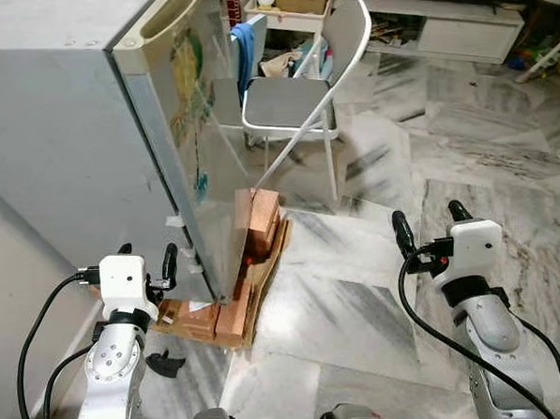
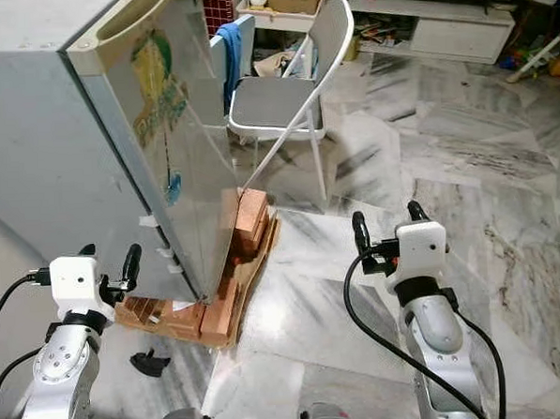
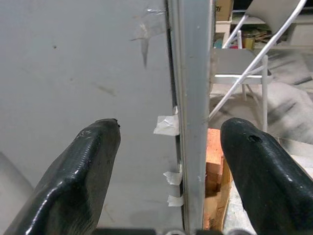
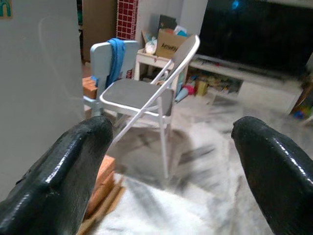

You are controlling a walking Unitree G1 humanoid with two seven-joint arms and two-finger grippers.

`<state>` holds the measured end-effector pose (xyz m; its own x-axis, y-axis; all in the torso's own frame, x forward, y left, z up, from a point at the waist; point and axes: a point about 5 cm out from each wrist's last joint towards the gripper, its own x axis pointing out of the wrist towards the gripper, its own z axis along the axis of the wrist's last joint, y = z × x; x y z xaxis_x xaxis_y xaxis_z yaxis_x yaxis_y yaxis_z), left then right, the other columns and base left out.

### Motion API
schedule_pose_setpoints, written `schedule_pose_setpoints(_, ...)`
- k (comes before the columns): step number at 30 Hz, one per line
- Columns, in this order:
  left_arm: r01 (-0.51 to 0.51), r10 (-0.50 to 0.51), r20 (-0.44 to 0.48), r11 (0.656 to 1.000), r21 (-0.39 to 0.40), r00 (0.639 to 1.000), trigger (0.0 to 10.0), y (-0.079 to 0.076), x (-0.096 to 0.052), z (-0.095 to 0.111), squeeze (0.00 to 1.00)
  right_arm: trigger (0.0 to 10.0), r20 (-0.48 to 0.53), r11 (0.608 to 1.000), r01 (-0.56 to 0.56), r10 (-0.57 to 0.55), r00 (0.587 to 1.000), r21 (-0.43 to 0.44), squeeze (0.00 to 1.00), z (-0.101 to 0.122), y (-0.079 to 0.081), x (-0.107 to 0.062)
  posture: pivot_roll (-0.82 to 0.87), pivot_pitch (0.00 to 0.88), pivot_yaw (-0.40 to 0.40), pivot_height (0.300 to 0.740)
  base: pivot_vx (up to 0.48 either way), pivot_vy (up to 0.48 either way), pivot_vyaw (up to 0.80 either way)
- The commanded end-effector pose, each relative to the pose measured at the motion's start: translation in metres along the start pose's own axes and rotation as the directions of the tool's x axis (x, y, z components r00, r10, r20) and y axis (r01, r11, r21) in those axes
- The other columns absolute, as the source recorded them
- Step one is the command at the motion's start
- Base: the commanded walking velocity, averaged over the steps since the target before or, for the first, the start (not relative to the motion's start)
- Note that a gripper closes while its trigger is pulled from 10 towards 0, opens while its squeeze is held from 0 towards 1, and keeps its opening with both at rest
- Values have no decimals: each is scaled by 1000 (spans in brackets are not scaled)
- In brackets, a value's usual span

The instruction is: Restocking fridge

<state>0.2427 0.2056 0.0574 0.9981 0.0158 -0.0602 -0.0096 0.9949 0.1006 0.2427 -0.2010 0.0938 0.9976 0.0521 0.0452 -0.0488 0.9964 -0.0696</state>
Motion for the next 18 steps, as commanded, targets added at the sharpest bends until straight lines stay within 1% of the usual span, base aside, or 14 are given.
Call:
schedule_pose_setpoints(1, -5, 5, -1, 1000, -10, 1000, 10000, 1, 1, 1, 0, 10000, -22, 995, -21, 23, 999, 93, 0, -2, 13, 0, 90, 17, 3, 740, 0, 0, 0)
schedule_pose_setpoints(3, -2, 2, 1, 1000, -11, 1000, 10000, -2, 3, 1, 0, 10000, -17, 980, -117, 121, 992, 163, 0, -1, 37, 1, 88, 18, 4, 740, 0, 0, 0)
schedule_pose_setpoints(4, -1, 1, 2, 1000, -11, 1000, 10000, -3, 3, 1, 0, 10000, -12, 973, -147, 151, 988, 180, 0, 0, 44, 2, 88, 18, 4, 740, 0, 0, 0)
schedule_pose_setpoints(6, 6, -6, 6, 1000, -18, 1000, 10000, -7, 5, 2, 0, 10000, -15, 953, -236, 244, 970, 191, 0, -2, 61, 0, 84, 12, 2, 740, 0, 0, 0)
schedule_pose_setpoints(7, 9, -9, 7, 1000, -20, 1000, 10000, -8, 6, 2, 0, 10000, -19, 946, -260, 269, 963, 191, 0, -3, 65, -1, 85, 11, 0, 740, 0, 0, 0)
schedule_pose_setpoints(8, 14, -14, 9, 1000, -21, 1000, 10000, -11, 7, 2, 0, 10000, -21, 941, -282, 291, 956, 188, 0, -4, 68, -1, 89, 8, -3, 740, 0, 0, 0)
schedule_pose_setpoints(11, 17, -16, 12, 1000, -22, 1000, 10000, -13, 7, 3, 0, 10000, -25, 937, -292, 302, 953, 191, 0, -5, 69, -1, 93, 8, -5, 740, 0, 0, 0)
schedule_pose_setpoints(12, 20, -19, 17, 999, -25, 1000, 10000, -15, 8, 4, 0, 10000, -36, 930, -319, 330, 943, 183, 0, -8, 73, -1, 102, 12, -8, 740, 0, 0, 0)
schedule_pose_setpoints(13, 20, -19, 17, 999, -25, 1000, 10000, -15, 8, 4, 0, 10000, -36, 930, -319, 330, 943, 183, 0, -8, 73, -1, 102, 12, -8, 740, 0, 0, 0)
schedule_pose_setpoints(14, 21, -21, 17, 999, -26, 1000, 10000, -15, 8, 4, 0, 10000, -36, 925, -333, 345, 938, 185, 0, -9, 77, -1, 106, 14, -9, 740, 0, 0, 0)
schedule_pose_setpoints(18, 23, -22, 17, 999, -26, 1000, 10000, -15, 7, 4, 0, 10000, -23, 931, -311, 321, 947, 191, 0, -6, 83, 3, 111, 13, -13, 740, 0, 0, 0)
